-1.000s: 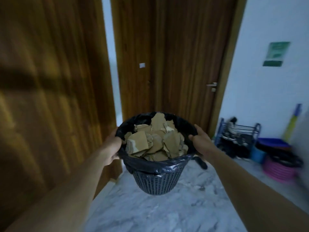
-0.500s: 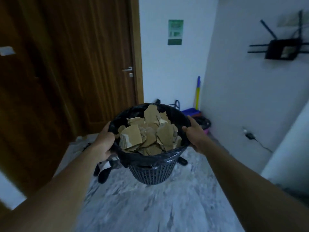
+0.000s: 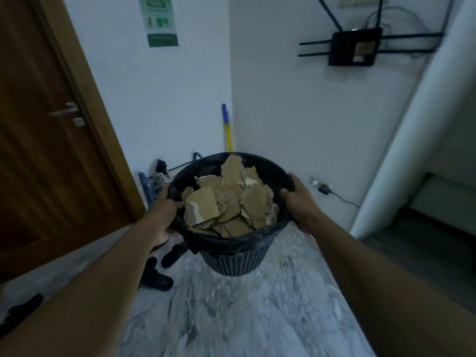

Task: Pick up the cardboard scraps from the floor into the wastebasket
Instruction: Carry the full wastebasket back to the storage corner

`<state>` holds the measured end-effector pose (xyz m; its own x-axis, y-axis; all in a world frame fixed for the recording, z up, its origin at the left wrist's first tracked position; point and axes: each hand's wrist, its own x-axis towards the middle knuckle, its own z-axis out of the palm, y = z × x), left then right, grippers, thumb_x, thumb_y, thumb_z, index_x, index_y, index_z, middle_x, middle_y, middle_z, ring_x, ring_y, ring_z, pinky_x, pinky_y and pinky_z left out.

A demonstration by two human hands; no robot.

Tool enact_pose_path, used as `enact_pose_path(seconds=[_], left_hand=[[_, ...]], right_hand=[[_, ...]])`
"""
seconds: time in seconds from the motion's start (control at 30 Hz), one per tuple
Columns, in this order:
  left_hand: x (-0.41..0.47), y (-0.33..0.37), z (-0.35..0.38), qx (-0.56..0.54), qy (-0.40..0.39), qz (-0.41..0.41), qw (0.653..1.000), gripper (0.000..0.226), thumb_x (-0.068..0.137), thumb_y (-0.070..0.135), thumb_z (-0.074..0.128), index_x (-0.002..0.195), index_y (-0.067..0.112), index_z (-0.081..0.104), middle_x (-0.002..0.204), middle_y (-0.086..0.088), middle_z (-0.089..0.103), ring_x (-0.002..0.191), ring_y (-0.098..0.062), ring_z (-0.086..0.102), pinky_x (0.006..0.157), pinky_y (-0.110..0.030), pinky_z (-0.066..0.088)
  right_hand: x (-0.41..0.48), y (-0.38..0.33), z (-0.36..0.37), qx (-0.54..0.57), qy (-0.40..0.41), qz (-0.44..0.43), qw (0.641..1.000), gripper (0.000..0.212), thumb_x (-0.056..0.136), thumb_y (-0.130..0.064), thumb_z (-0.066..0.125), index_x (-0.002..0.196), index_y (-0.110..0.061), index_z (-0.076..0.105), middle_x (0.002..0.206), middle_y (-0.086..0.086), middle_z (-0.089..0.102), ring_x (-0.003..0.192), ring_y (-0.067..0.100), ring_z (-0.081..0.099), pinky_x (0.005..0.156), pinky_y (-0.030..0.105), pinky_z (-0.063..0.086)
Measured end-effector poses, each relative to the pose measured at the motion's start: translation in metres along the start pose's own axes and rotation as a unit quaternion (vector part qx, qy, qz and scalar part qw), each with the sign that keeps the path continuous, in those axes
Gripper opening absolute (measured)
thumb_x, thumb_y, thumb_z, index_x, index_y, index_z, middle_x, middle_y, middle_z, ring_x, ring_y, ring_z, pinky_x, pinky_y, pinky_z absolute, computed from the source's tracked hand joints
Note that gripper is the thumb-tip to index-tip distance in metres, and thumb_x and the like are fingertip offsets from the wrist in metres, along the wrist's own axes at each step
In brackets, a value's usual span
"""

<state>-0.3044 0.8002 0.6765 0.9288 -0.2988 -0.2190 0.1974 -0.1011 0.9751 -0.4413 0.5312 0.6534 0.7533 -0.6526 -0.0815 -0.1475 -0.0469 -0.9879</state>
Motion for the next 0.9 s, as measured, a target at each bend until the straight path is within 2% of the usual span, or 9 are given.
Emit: enact_pose_path(seconds=[0.1, 0.2, 0.3, 0.47, 0.57, 0.63, 0.73, 0.8, 0.9], left_hand=[[0.08, 0.003, 0.017, 0.057, -0.06, 0.022, 0.996, 0.068, 0.099, -0.012, 0.047, 0.153, 0.028, 0.038, 0.143, -0.005, 0.053, 0.115, -0.03, 0.056, 0.089, -0.046, 0.052], [0.146, 0.006, 0.045, 0.086, -0.113, 0.018, 0.99, 0.067, 0.098, -0.01, 0.047, 0.153, 0.028, 0.038, 0.143, -0.008, 0.055, 0.126, -0.035, 0.053, 0.105, -0.059, 0.045], [0.196, 0.002, 0.082, 0.089, -0.162, 0.008, 0.983, 0.067, 0.099, -0.012, 0.044, 0.152, 0.028, 0.04, 0.136, -0.006, 0.057, 0.121, -0.032, 0.055, 0.105, -0.055, 0.046], [0.278, -0.018, 0.162, 0.077, -0.239, -0.019, 0.968, 0.069, 0.1, -0.012, 0.041, 0.153, 0.032, 0.039, 0.134, -0.008, 0.058, 0.118, -0.034, 0.058, 0.094, -0.051, 0.052], [0.33, -0.04, 0.21, 0.109, -0.284, -0.024, 0.952, 0.071, 0.1, -0.004, 0.046, 0.153, 0.042, 0.036, 0.143, -0.003, 0.056, 0.125, -0.031, 0.056, 0.102, -0.053, 0.05], [0.365, -0.056, 0.244, 0.124, -0.291, -0.016, 0.948, 0.068, 0.1, 0.0, 0.046, 0.153, 0.042, 0.036, 0.144, 0.001, 0.053, 0.123, -0.025, 0.055, 0.104, -0.045, 0.048], [0.415, -0.078, 0.302, 0.155, -0.31, 0.008, 0.938, 0.063, 0.104, -0.002, 0.039, 0.151, 0.04, 0.037, 0.13, 0.001, 0.057, 0.108, -0.02, 0.057, 0.091, -0.034, 0.05], [0.443, -0.105, 0.334, 0.159, -0.32, 0.003, 0.934, 0.066, 0.103, -0.005, 0.04, 0.147, 0.044, 0.038, 0.122, 0.003, 0.058, 0.106, -0.019, 0.058, 0.095, -0.036, 0.049], [0.492, -0.161, 0.373, 0.178, -0.326, -0.009, 0.928, 0.067, 0.102, -0.004, 0.043, 0.151, 0.041, 0.037, 0.136, 0.001, 0.059, 0.118, -0.024, 0.058, 0.105, -0.045, 0.048]], right_hand=[[0.039, 0.013, 0.002, -0.006, 0.044, 0.021, 0.999, 0.062, 0.1, -0.011, 0.045, 0.158, -0.028, 0.027, 0.147, 0.009, 0.051, 0.122, 0.034, 0.058, 0.101, 0.056, 0.051], [0.072, 0.021, -0.001, -0.003, 0.094, 0.041, 0.995, 0.058, 0.101, -0.013, 0.045, 0.155, -0.031, 0.03, 0.14, 0.009, 0.056, 0.115, 0.034, 0.061, 0.099, 0.058, 0.052], [0.098, 0.033, -0.006, -0.002, 0.143, 0.053, 0.988, 0.047, 0.099, -0.007, 0.043, 0.138, -0.034, 0.042, 0.127, 0.01, 0.061, 0.108, 0.035, 0.063, 0.095, 0.06, 0.054], [0.148, 0.067, -0.032, 0.011, 0.236, 0.088, 0.968, 0.05, 0.1, -0.006, 0.043, 0.146, -0.025, 0.037, 0.122, 0.013, 0.06, 0.1, 0.03, 0.065, 0.09, 0.053, 0.057], [0.19, 0.102, -0.05, 0.021, 0.276, 0.11, 0.955, 0.047, 0.102, -0.006, 0.044, 0.145, -0.024, 0.039, 0.121, 0.01, 0.06, 0.098, 0.023, 0.063, 0.09, 0.048, 0.057], [0.224, 0.124, -0.061, 0.014, 0.295, 0.111, 0.949, 0.048, 0.102, -0.007, 0.045, 0.146, -0.025, 0.04, 0.124, 0.01, 0.06, 0.1, 0.024, 0.062, 0.092, 0.049, 0.056], [0.275, 0.162, -0.074, 0.012, 0.324, 0.134, 0.936, 0.05, 0.102, -0.008, 0.044, 0.148, -0.026, 0.037, 0.126, 0.008, 0.056, 0.108, 0.028, 0.059, 0.094, 0.049, 0.055], [0.304, 0.194, -0.081, 0.008, 0.345, 0.15, 0.926, 0.05, 0.103, -0.008, 0.043, 0.148, -0.026, 0.038, 0.126, 0.006, 0.056, 0.111, 0.028, 0.059, 0.095, 0.05, 0.055], [0.344, 0.25, -0.088, 0.001, 0.382, 0.167, 0.909, 0.047, 0.103, -0.008, 0.043, 0.146, -0.028, 0.041, 0.127, 0.003, 0.058, 0.114, 0.026, 0.058, 0.099, 0.05, 0.053]])
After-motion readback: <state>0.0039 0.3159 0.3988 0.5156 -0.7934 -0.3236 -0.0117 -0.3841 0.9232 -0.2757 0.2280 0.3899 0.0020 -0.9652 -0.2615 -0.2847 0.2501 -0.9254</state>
